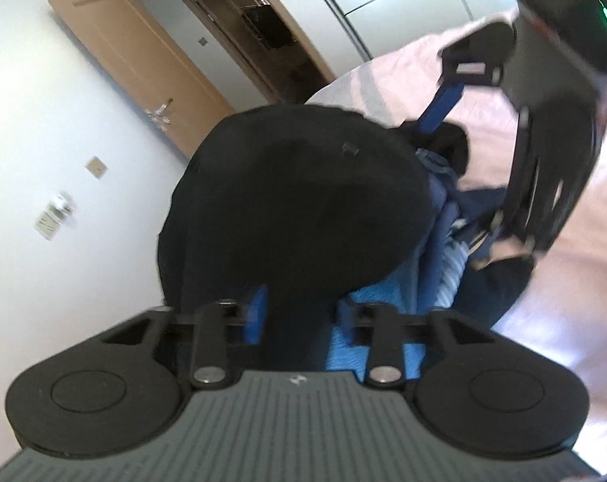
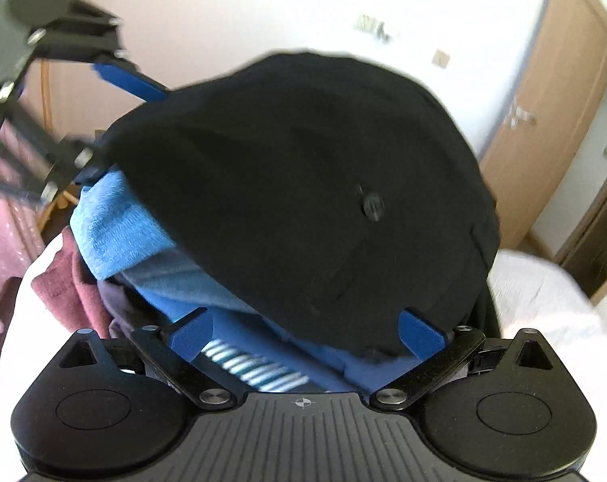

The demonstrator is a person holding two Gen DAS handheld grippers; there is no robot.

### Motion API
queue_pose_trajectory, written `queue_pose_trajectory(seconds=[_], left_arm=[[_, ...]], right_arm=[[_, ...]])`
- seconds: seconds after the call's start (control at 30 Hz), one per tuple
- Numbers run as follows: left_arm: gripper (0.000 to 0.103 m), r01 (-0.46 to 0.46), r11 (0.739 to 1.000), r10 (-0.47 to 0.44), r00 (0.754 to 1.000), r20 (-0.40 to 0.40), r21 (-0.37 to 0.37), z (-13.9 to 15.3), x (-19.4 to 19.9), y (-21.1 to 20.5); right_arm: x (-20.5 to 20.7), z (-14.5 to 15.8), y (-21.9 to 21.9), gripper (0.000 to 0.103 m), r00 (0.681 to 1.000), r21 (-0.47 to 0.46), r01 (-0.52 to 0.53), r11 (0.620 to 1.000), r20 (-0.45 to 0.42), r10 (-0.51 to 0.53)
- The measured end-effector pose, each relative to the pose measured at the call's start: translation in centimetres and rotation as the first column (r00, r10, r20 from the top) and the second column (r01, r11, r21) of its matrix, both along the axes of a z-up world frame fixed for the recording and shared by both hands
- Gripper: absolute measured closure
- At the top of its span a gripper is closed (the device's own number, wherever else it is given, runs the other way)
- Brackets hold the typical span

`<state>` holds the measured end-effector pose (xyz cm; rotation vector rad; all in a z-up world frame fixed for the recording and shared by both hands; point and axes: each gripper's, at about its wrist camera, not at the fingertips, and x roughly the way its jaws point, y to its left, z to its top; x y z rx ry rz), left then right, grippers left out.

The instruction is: Fold clothes

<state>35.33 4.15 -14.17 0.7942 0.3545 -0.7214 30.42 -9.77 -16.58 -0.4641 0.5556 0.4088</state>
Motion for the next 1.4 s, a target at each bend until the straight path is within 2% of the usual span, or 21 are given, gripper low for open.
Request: queue_pose_trajectory(seconds=[0.07, 0.2, 0.3, 0.43, 0.53, 0.67, 0.77, 0.83, 0.9, 0.97, 1.03, 1.07, 1.1, 1.13, 1.17, 1.23, 1.3, 1.33, 1.4], left_arm=[[0.085, 0.02, 0.998, -0.023, 0.999, -0.033, -0.066, 1.3, 0.2, 0.3], [0.091, 0.032, 0.994, -0.037, 0.999, -0.038, -0.109, 3.0, 0.9, 0.4], [0.094, 0.032, 0.988, -0.034, 0.999, -0.017, -0.148, 4.6, 1.1, 0.8], [0.094, 0.064, 0.981, -0.061, 0.998, 0.019, -0.182, 6.5, 0.9, 1.1], [0.094, 0.08, 0.982, -0.077, 0.997, 0.023, -0.17, 6.5, 0.9, 1.5], [0.094, 0.092, 0.976, -0.092, 0.996, 0.012, -0.196, 6.9, 0.3, 2.1], [0.094, 0.116, 0.969, -0.118, 0.993, 0.004, -0.219, 7.1, 0.2, 2.1], [0.094, 0.119, 0.966, -0.121, 0.993, 0.004, -0.229, 7.3, 0.0, 2.5], [0.094, 0.115, 0.965, -0.117, 0.993, 0.006, -0.237, 7.5, -0.2, 3.0], [0.094, 0.11, 0.966, -0.111, 0.994, 0.012, -0.235, 7.5, -0.6, 3.4], [0.094, 0.096, 0.97, -0.094, 0.995, 0.023, -0.223, 6.9, -0.9, 3.6], [0.094, 0.087, 0.973, -0.083, 0.996, 0.029, -0.215, 6.5, -1.1, 3.6], [0.092, 0.078, 0.975, -0.073, 0.997, 0.036, -0.208, 6.1, -1.3, 3.7], [0.091, 0.07, 0.979, -0.063, 0.997, 0.042, -0.194, 5.5, -1.5, 3.6], [0.089, 0.063, 0.983, -0.055, 0.997, 0.048, -0.172, 4.7, -1.6, 3.5], [0.067, 0.055, 0.987, -0.049, 0.998, 0.044, -0.15, 3.3, -2.0, 3.2], [0.055, 0.066, 0.985, -0.061, 0.998, 0.034, -0.16, 2.5, -2.8, 3.0], [0.042, 0.073, 0.982, -0.07, 0.997, 0.028, -0.172, 2.3, -3.3, 2.9], [0.022, 0.099, 0.977, -0.093, 0.995, 0.037, -0.189, 1.9, -4.4, 2.5]], right_arm=[[-0.7, 0.2, 1.3, 0.001, 0.998, -0.014, -0.02, 1.0, 0.066, 0.02], [-1.1, 0.0, 3.4, 0.001, 0.985, -0.008, -0.051, 0.999, 0.164, 0.052], [-0.5, -0.2, 4.8, 0.001, 0.97, -0.023, -0.025, 0.999, 0.241, 0.03], [0.4, 0.6, 4.5, 0.001, 0.937, -0.053, 0.063, 0.997, 0.347, -0.041], [0.3, 0.5, 4.3, 0.001, 0.929, -0.127, 0.042, 0.991, 0.369, 0.008], [-1.2, 2.6, 2.8, 0.008, 0.937, -0.004, 0.061, 0.998, 0.346, -0.056], [-1.9, 3.1, 3.6, 0.008, 0.925, 0.017, 0.036, 0.999, 0.378, -0.04], [-1.1, 2.6, 4.5, 0.008, 0.92, -0.014, 0.009, 1.0, 0.392, -0.003], [0.3, 1.5, 5.2, 0.009, 0.914, -0.084, 0.025, 0.996, 0.406, 0.011], [1.6, 0.6, 5.1, 0.029, 0.916, -0.15, 0.066, 0.986, 0.401, -0.001], [2.8, 0.3, 4.1, 0.039, 0.925, -0.187, 0.096, 0.978, 0.38, -0.018], [3.3, 0.1, 3.5, 0.051, 0.929, -0.206, 0.11, 0.972, 0.369, -0.027], [3.8, 0.3, 3.1, 0.084, 0.938, -0.225, 0.11, 0.968, 0.346, -0.026], [3.8, 0.9, 2.6, 0.091, 0.942, -0.23, 0.111, 0.967, 0.335, -0.028], [3.7, 1.5, 2.2, 0.091, 0.942, -0.225, 0.115, 0.967, 0.334, -0.034], [3.3, 3.1, 1.6, 0.092, 0.944, -0.227, 0.113, 0.967, 0.33, -0.033], [2.7, 4.8, 1.2, 0.093, 0.944, -0.225, 0.114, 0.968, 0.327, -0.035], [2.5, 5.7, 1.0, 0.093, 0.944, -0.222, 0.125, 0.967, 0.328, -0.047], [2.1, 7.6, 0.4, 0.094, 0.941, -0.213, 0.153, 0.965, 0.331, -0.076]])
